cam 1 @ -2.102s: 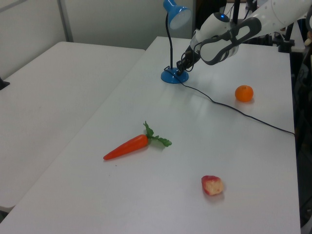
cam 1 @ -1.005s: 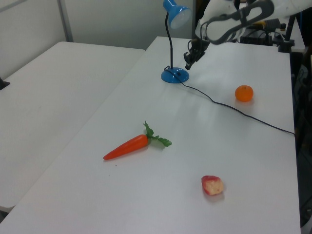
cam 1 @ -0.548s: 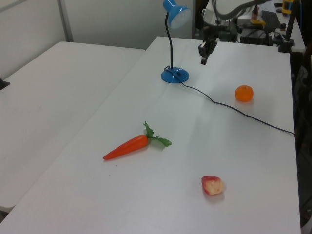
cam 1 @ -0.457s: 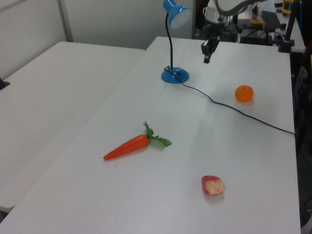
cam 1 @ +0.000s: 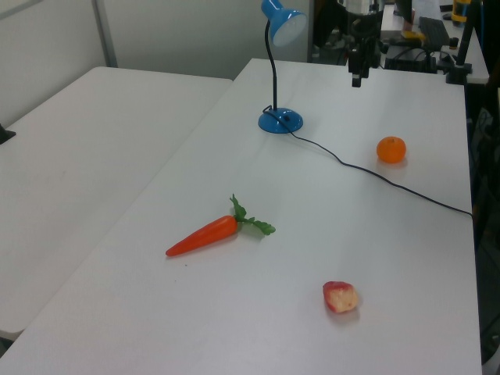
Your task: Turn off lamp
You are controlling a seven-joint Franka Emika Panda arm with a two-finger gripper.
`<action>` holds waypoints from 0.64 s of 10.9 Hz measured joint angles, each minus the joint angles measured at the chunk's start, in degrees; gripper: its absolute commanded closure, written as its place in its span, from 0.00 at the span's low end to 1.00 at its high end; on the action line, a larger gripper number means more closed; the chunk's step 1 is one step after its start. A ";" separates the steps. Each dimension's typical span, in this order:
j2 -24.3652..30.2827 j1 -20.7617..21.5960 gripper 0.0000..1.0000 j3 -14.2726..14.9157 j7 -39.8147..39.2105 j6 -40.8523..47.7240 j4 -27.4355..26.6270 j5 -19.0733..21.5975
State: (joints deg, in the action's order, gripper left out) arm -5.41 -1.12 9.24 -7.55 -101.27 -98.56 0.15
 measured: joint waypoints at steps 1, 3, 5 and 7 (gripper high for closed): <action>0.56 3.44 0.00 3.34 -0.09 1.33 -0.03 -0.04; 1.52 9.12 0.00 8.96 -0.31 3.30 -0.05 -0.06; 3.05 10.44 0.00 11.28 -2.58 4.89 -0.07 -0.06; 4.02 10.32 0.00 11.88 -3.38 5.26 -0.24 -0.06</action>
State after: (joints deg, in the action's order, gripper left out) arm -1.39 9.20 21.12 -10.93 -96.02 -98.80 0.09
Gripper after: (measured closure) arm 0.000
